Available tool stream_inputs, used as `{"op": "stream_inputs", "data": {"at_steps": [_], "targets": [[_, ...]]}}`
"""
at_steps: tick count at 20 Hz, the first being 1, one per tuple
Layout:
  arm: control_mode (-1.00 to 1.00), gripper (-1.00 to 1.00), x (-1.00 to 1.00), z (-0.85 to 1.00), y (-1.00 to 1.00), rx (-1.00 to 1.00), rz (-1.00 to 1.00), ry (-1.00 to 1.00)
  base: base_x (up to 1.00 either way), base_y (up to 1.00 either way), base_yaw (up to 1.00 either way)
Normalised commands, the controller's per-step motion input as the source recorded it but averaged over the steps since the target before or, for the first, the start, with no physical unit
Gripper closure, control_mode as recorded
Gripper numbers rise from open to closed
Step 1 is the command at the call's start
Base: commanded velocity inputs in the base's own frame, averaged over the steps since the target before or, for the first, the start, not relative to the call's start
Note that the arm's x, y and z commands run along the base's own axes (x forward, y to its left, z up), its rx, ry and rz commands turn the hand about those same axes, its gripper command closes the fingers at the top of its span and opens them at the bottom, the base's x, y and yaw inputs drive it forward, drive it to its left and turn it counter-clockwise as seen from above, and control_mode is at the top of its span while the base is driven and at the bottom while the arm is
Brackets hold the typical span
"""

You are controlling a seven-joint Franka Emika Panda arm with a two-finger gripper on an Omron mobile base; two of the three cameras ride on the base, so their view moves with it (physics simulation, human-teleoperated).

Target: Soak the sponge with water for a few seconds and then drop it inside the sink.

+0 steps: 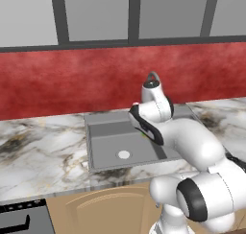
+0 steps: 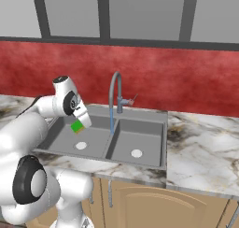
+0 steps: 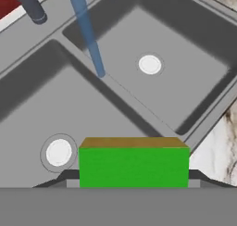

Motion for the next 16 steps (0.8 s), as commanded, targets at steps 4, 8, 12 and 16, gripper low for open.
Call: {"op": "stream_inputs", "data": {"at_steps": [4, 8, 12, 16], "targets": [[-1.00, 1.00, 0.23, -0.06, -0.10, -0.02, -0.28, -0.07, 0.00, 0.00, 0.00], [-1.00, 1.00, 0.16, -0.06, 0.00, -0.01, -0.20, -0.06, 0.00, 0.00, 0.00], [-1.00, 1.00, 0.07, -0.05, 0.00, 0.00, -0.16, -0.05, 0.00, 0.00, 0.00], [-1.00, 1.00, 0.00, 0.00, 0.00, 0.00, -0.09, 0.00, 0.00, 0.00, 0.00]]}}
